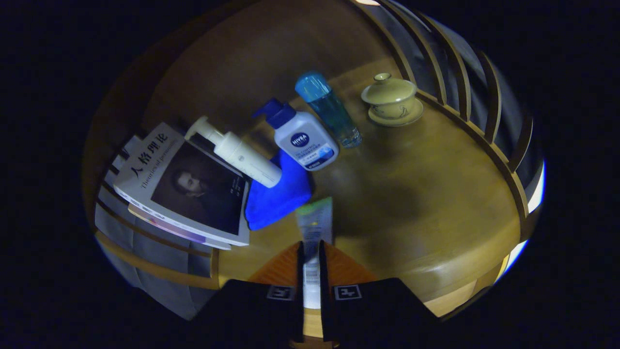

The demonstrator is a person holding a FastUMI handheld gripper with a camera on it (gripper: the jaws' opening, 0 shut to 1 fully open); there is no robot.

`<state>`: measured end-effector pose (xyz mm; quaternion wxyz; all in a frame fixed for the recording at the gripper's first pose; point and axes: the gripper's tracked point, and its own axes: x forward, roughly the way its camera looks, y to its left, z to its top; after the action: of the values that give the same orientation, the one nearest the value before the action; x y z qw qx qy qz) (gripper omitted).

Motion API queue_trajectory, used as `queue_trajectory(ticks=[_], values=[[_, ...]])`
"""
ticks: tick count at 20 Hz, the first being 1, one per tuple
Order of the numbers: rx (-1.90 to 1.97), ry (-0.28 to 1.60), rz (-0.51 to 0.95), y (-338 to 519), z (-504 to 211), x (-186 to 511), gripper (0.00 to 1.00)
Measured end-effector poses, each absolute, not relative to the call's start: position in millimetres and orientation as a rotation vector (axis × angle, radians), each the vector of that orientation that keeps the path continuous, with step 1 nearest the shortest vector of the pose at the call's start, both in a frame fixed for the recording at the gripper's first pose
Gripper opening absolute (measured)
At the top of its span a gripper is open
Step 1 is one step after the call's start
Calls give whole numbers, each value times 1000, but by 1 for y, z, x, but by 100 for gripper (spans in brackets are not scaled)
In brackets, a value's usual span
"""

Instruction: Pull open the drawer, take out the items inside it, and place them on the countertop above the cabinet.

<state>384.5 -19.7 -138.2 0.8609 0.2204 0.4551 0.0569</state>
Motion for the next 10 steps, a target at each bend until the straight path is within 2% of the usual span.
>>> queue_trajectory(ticks=[1, 8, 10], values=[[489, 937, 133, -20, -125, 382, 17], [334, 779, 221, -3, -85, 338, 97], [283, 713, 245, 6, -72, 317, 98]])
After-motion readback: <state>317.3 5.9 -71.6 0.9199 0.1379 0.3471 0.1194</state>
